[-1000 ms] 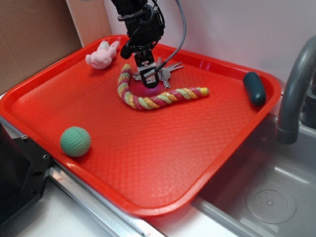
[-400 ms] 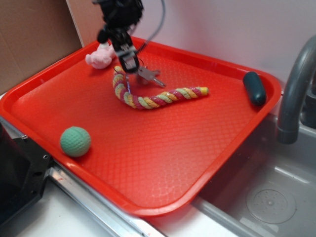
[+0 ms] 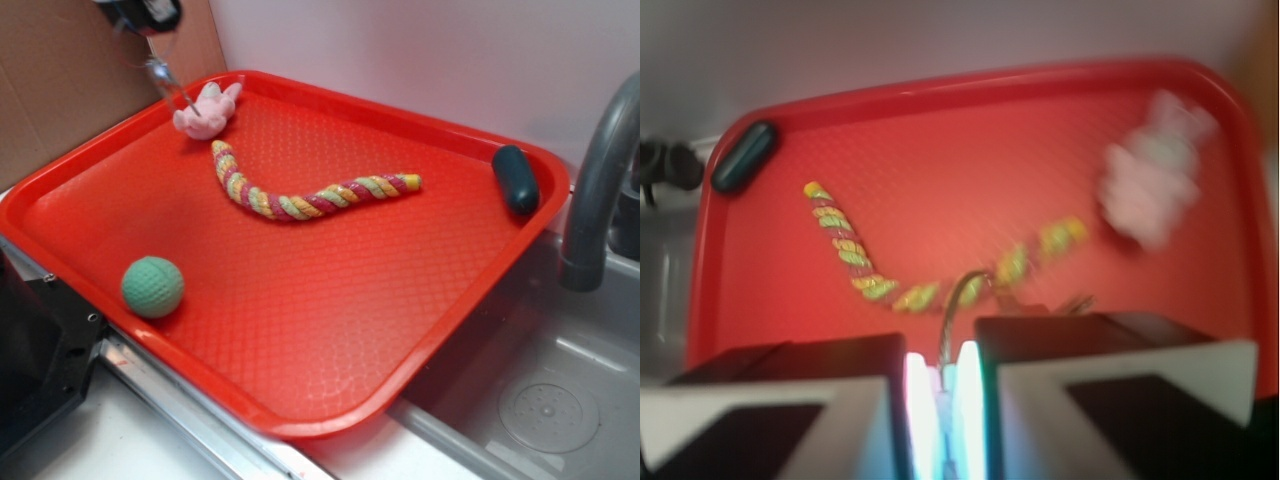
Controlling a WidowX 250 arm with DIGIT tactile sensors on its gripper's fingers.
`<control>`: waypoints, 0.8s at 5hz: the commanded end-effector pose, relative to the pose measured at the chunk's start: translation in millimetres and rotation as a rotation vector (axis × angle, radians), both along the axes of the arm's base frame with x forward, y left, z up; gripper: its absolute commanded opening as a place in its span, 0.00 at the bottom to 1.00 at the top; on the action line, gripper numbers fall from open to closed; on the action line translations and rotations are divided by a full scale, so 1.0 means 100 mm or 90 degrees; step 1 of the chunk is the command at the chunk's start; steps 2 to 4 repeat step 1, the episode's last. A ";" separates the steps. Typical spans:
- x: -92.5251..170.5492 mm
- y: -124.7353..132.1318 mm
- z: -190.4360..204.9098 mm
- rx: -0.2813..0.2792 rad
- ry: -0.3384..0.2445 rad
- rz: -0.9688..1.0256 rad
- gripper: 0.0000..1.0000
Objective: Grab the silver keys.
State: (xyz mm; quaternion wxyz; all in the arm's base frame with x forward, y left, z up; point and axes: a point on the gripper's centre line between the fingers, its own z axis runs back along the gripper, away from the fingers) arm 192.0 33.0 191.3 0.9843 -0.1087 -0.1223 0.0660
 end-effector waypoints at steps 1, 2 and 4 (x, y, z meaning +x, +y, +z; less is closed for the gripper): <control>0.07 -0.19 0.35 0.010 0.014 0.136 0.00; 0.07 -0.19 0.35 0.010 0.014 0.136 0.00; 0.07 -0.19 0.35 0.010 0.014 0.136 0.00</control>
